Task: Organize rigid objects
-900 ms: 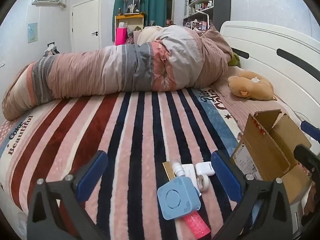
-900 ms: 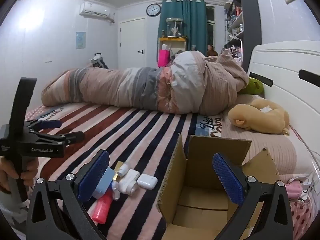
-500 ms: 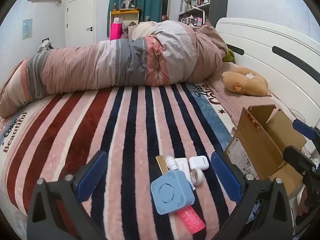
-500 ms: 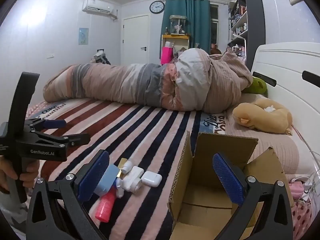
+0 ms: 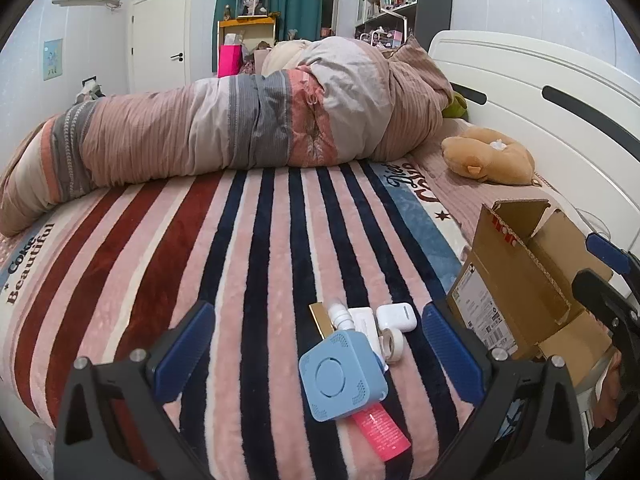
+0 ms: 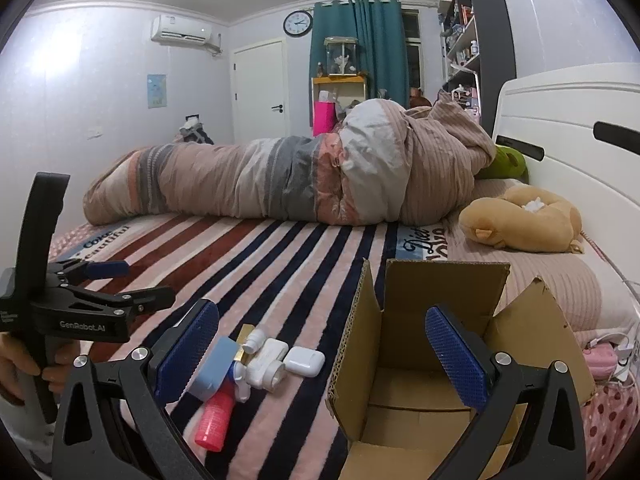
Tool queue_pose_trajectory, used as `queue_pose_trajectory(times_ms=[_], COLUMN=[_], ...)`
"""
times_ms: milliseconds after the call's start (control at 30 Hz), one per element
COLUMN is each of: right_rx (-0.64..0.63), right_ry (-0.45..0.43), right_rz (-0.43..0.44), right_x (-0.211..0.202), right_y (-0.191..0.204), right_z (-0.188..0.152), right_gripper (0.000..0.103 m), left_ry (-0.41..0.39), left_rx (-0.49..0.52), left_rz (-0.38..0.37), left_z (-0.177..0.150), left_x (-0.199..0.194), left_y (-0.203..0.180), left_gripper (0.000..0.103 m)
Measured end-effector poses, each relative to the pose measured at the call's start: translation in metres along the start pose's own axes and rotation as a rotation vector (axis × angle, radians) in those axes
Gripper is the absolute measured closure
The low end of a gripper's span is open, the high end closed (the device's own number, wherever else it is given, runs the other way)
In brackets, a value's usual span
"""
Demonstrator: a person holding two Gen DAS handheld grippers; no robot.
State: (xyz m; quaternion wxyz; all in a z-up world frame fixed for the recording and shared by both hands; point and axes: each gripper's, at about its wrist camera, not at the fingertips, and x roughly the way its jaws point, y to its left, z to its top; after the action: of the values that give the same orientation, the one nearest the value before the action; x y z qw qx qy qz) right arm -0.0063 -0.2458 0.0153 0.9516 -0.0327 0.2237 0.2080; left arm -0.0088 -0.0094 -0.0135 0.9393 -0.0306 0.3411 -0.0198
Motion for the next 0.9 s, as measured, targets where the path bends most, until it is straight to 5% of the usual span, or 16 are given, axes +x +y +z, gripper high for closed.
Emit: queue_pose_trajectory(times_ms=[900], right_rx=[0.045], right_ry=[0.016], right_rz=[0.018], right_x=[-0.0005], right_y=[-0.0057], right_z=[-0.008], right_gripper=[0.0], left_ry=[0.008], left_rx=[-0.001], left_rz=[0.01], left_z=[-0.0049], left_x=[-0.0032], left_y=[0.0056], left_gripper=[0.0])
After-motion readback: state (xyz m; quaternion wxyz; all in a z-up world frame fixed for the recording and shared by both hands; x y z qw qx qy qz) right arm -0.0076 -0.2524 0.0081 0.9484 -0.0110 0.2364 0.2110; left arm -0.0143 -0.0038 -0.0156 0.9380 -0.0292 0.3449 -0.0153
